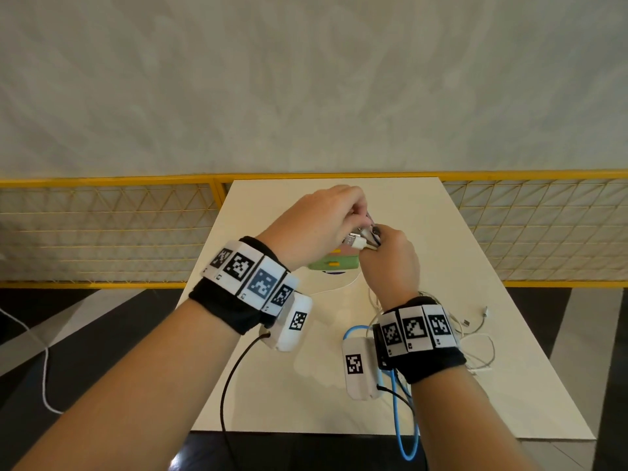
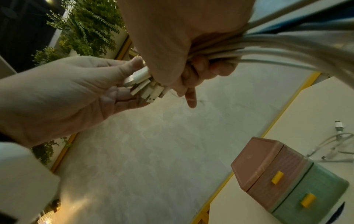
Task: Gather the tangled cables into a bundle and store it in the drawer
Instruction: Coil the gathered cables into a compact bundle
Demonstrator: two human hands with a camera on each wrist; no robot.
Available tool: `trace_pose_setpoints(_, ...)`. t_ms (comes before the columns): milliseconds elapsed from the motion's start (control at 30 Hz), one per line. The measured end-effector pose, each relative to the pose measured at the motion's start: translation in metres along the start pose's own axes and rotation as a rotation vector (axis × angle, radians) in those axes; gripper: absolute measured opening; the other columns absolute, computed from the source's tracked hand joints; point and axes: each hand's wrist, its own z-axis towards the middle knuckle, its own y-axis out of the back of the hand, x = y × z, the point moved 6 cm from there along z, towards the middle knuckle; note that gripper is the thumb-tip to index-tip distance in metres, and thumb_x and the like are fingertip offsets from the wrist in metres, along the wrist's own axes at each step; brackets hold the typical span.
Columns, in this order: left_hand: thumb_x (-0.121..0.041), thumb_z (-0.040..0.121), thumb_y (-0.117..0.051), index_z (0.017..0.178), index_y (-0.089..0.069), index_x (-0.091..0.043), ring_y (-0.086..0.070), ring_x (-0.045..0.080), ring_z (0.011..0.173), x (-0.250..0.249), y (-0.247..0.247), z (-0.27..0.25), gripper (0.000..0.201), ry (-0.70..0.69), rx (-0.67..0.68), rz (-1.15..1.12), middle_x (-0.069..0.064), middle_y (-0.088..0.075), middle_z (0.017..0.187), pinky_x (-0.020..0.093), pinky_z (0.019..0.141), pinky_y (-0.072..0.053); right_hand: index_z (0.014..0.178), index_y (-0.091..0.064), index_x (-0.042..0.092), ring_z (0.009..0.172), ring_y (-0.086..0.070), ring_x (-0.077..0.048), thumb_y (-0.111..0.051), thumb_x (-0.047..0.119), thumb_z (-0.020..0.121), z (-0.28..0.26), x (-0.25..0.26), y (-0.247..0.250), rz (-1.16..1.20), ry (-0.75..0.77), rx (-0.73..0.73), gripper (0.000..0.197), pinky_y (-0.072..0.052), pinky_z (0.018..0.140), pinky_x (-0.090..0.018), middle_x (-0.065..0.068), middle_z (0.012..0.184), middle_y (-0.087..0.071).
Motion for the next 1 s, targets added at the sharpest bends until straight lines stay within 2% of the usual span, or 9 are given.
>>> trace_pose_setpoints(100,-0.022,0.1,-0.051,0.106,-0.058,-0.016,-0.06,0.018,0.104,0.002,-0.005,-0.001,0.011,0.071,-0.019,-0.273,-0.001,-0.062,0.113,0.038,0.091,-0.051,0.058,-0.036,0.023,0.056,-0.039,-0.027,-0.048,0.004,0.076,0.002,-0.002,-0.003,0.017,-0.026,-0.001,0.029,-0.024,0.046,-0.028,0.005,0.054,-0.042)
trace_pose_setpoints(200,-0.035,0.102,-0.045,0.11,-0.061,-0.019,-0.055,0.019,0.109,-0.001,-0.017,0.004,0.024,0.115,-0.059,-0.355,-0.003,-0.061,0.112,0.037,0.099,-0.043,0.073,-0.051,0.013,0.063,-0.047,-0.031,-0.05,0.007,0.081,-0.001,0.006,-0.006,0.035,0.01,0.003,0.011,-0.026,0.048,-0.029,0.003,0.057,-0.046)
trace_pose_setpoints(333,-0.029,0.106,-0.032,0.096,-0.058,-0.014,-0.043,0.017,0.097,0.0,-0.029,0.007,0.031,0.156,-0.068,-0.068,-0.002,-0.046,0.095,0.028,0.083,-0.032,0.094,-0.059,0.002,0.064,-0.05,-0.028,-0.049,0.004,0.087,-0.005,0.022,-0.013,-0.013,0.199,0.032,0.012,-0.028,0.054,-0.029,-0.007,0.068,-0.058)
trace_pose_setpoints(500,-0.042,0.105,-0.028,0.091,-0.063,-0.008,-0.055,0.023,0.099,0.007,-0.027,0.003,0.051,0.17,-0.035,-0.531,0.015,-0.061,0.099,0.034,0.091,-0.042,0.076,-0.051,0.01,0.062,-0.05,-0.029,-0.05,0.004,0.078,-0.004,0.008,-0.017,0.07,0.098,0.062,0.007,-0.03,0.052,-0.029,-0.002,0.062,-0.052)
trace_pose_setpoints(600,-0.041,0.097,-0.051,0.076,-0.059,-0.02,-0.05,0.015,0.091,0.001,-0.029,0.001,0.032,0.13,-0.088,-0.437,0.006,-0.055,0.089,0.023,0.081,-0.038,0.091,-0.058,0.007,0.065,-0.05,-0.021,-0.049,0.006,0.084,-0.006,0.017,-0.017,0.005,0.214,0.041,0.011,-0.031,0.056,-0.029,0.002,0.069,-0.052)
trace_pose_setpoints(667,-0.032,0.103,-0.044,0.069,-0.052,-0.023,-0.047,0.01,0.082,0.001,-0.028,-0.001,0.035,0.116,-0.161,-0.426,-0.001,-0.047,0.08,0.02,0.077,-0.033,0.082,-0.058,0.009,0.061,-0.049,-0.021,-0.051,0.004,0.082,-0.006,0.015,-0.016,0.078,0.183,0.046,0.008,-0.031,0.053,-0.029,0.003,0.064,-0.052)
trace_pose_setpoints(867,-0.018,0.106,-0.035,0.107,-0.054,-0.008,-0.053,0.006,0.071,0.012,-0.024,-0.005,0.021,0.217,-0.253,-0.652,0.0,-0.056,0.081,0.015,0.068,-0.044,0.084,-0.058,0.013,0.056,-0.047,-0.019,-0.053,-0.002,0.073,-0.008,0.011,-0.015,0.184,0.164,0.011,0.02,-0.032,0.051,-0.026,0.005,0.061,-0.055)
trace_pose_setpoints(933,-0.016,0.105,-0.04,0.109,-0.054,-0.006,-0.055,0.002,0.067,0.013,-0.023,-0.007,0.018,0.23,-0.28,-0.686,-0.001,-0.058,0.076,0.016,0.066,-0.046,0.087,-0.062,0.012,0.056,-0.049,-0.02,-0.054,-0.001,0.073,-0.009,0.012,-0.014,0.191,0.173,0.0,0.02,-0.035,0.052,-0.027,0.002,0.062,-0.058)
trace_pose_setpoints(1000,-0.014,0.105,-0.04,0.106,-0.056,-0.005,-0.053,-0.003,0.063,0.012,-0.022,-0.006,0.019,0.226,-0.282,-0.672,-0.002,-0.057,0.073,0.013,0.065,-0.044,0.072,-0.055,0.016,0.05,-0.042,-0.014,-0.054,-0.001,0.072,-0.009,0.015,-0.012,0.168,0.187,0.026,0.017,-0.029,0.048,-0.025,0.006,0.054,-0.05)
